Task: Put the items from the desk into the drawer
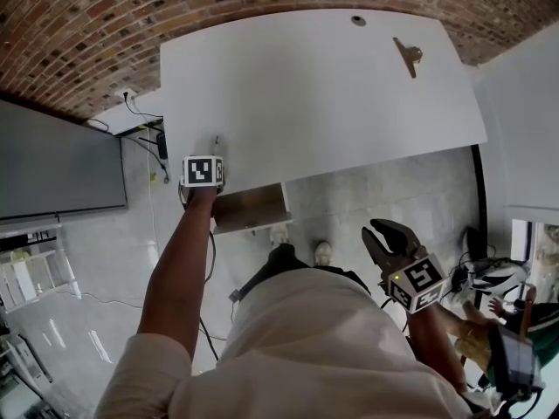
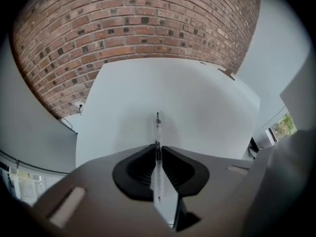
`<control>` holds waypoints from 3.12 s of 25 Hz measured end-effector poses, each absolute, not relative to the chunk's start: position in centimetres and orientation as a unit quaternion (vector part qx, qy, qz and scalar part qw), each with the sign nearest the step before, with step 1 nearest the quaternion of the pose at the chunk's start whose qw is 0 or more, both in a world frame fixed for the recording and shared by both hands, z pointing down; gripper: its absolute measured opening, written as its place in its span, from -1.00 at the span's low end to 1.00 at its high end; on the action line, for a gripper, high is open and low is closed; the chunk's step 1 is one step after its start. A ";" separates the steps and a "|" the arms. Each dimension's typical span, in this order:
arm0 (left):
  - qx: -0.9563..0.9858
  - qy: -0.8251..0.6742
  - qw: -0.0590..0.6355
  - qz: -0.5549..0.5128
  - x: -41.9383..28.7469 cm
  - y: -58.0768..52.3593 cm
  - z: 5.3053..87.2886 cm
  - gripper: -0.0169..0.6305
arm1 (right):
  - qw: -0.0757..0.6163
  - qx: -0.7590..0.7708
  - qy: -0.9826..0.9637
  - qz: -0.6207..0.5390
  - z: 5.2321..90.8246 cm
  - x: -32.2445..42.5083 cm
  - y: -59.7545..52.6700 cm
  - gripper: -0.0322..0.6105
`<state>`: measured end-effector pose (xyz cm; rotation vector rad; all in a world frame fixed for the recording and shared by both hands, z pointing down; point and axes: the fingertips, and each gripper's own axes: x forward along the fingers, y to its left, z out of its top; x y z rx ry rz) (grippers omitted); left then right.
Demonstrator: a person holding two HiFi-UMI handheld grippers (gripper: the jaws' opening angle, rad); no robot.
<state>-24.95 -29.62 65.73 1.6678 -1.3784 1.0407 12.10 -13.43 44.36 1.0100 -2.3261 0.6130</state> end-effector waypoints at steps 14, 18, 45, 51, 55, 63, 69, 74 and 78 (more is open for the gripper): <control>0.662 -0.573 0.372 0.307 -20.8 -24.0 61.3 -0.80 | 0.250 0.333 -0.884 0.211 43.6 14.6 -11.5 -0.64; 0.660 -0.581 0.374 0.295 -19.4 -20.6 60.9 -0.80 | 0.245 0.315 -0.893 0.206 43.7 14.8 -10.3 -0.64; 0.643 -0.599 0.422 0.221 -15.0 -10.3 70.2 -0.80 | 0.333 0.218 -0.897 0.191 47.3 15.4 -3.1 -0.64; 0.650 -0.591 0.440 0.188 -15.8 -12.7 74.5 -0.80 | 0.362 0.204 -0.889 0.190 48.0 13.0 -3.1 -0.64; 0.650 -0.583 0.448 0.190 -16.6 -14.8 77.7 -0.80 | 0.371 0.209 -0.883 0.199 48.7 11.8 -3.4 -0.64; 0.655 -0.575 0.449 0.197 -17.4 -18.7 81.7 -0.80 | 0.390 0.229 -0.866 0.213 50.8 11.2 -5.0 -0.64; 0.641 -0.575 0.458 0.221 -17.8 -20.3 84.4 -0.80 | 0.402 0.231 -0.859 0.217 53.0 11.8 -5.3 -0.64; 0.636 -0.568 0.462 0.243 -17.9 -21.3 87.1 -0.80 | 0.386 0.248 -0.857 0.236 54.4 12.0 -5.7 -0.64; 0.634 -0.562 0.465 0.256 -17.6 -21.6 88.9 -0.80 | 0.387 0.260 -0.852 0.240 55.6 12.9 -5.8 -0.64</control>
